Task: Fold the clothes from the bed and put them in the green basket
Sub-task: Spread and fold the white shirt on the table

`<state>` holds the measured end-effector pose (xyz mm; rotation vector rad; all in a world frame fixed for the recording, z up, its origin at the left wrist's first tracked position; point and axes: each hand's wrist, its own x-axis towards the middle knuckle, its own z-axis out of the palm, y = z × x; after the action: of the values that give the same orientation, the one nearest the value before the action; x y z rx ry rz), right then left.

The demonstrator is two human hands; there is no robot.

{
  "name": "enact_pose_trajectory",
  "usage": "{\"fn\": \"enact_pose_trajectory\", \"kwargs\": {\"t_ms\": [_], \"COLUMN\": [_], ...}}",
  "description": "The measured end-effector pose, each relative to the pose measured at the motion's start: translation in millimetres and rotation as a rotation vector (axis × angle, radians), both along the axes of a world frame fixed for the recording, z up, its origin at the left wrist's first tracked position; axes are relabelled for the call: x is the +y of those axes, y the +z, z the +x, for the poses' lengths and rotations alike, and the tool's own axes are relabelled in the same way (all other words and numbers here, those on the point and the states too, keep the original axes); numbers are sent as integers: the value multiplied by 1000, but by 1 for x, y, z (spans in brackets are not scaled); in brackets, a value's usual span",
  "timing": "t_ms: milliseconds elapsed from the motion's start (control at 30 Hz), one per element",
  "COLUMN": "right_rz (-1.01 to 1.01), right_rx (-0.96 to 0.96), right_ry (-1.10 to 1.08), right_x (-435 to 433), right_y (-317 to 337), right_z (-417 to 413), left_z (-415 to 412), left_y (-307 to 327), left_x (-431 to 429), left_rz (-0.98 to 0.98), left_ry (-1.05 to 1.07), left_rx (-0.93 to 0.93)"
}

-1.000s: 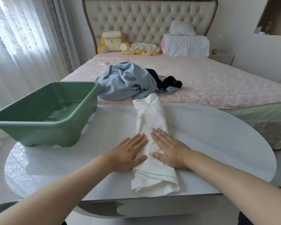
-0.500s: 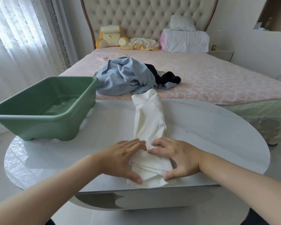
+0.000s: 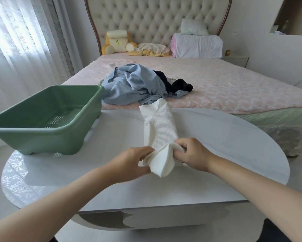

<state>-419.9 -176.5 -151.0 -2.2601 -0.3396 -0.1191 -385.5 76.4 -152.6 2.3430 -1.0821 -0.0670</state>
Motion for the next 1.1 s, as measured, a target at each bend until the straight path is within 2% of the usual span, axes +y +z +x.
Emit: {"fn": "enact_pose_trajectory", "kwargs": {"t_ms": [100, 167, 233, 333, 400, 467, 533, 567, 600, 633, 700, 767, 833, 933, 1033, 1100], "right_rz": [310, 399, 283, 39, -43, -91, -121, -142, -171, -216, -368, -504, -582, -605, -589, -662], "right_rx": [252, 323, 265, 103, 85, 115, 111, 95, 79, 64, 17, -66, -176, -315, -178, -7], "right_ry": [-57, -42, -96, -365, -474, -530, -567, -587, -608, -624, -601, -552, -498, -411, -369, -290], "right_x": [-1, 1, 5, 8, 6, 6, 8, 9, 10, 11, 12, 12, 12, 10, 4, -2], "right_y": [5, 8, 6, -4, -10, -13, -14, -13, -12, -11, -11, -11, -10, -3, 10, 17], "right_z": [6, 9, 15, 30, 39, 43, 45, 46, 46, 45, 43, 41, 40, 37, 28, 20], "left_z": [12, 18, 24, 33, 33, 32, 30, 32, 35, 38, 42, 46, 49, 45, 29, 20], "left_y": [-2, -7, -10, -10, -10, -14, -9, -8, -8, -11, -20, -28, -30, -25, -21, -17], "left_x": [-8, -15, -22, -30, -35, -38, -40, -39, -38, -38, -34, -30, -29, -30, -29, -26], "left_rz": [-167, -265, -336, -363, -335, -349, -343, -271, -161, -21, 215, 308, 279, 109, -79, -73], "left_ry": [255, 355, 448, 546, 586, 569, 421, 298, 167, 74, 35, 79, 102, 221, 420, 531], "left_rx": [190, 368, 463, 426, 310, 4, -407, -571, -646, -628, -404, -176, -135, -143, -156, -47]}}
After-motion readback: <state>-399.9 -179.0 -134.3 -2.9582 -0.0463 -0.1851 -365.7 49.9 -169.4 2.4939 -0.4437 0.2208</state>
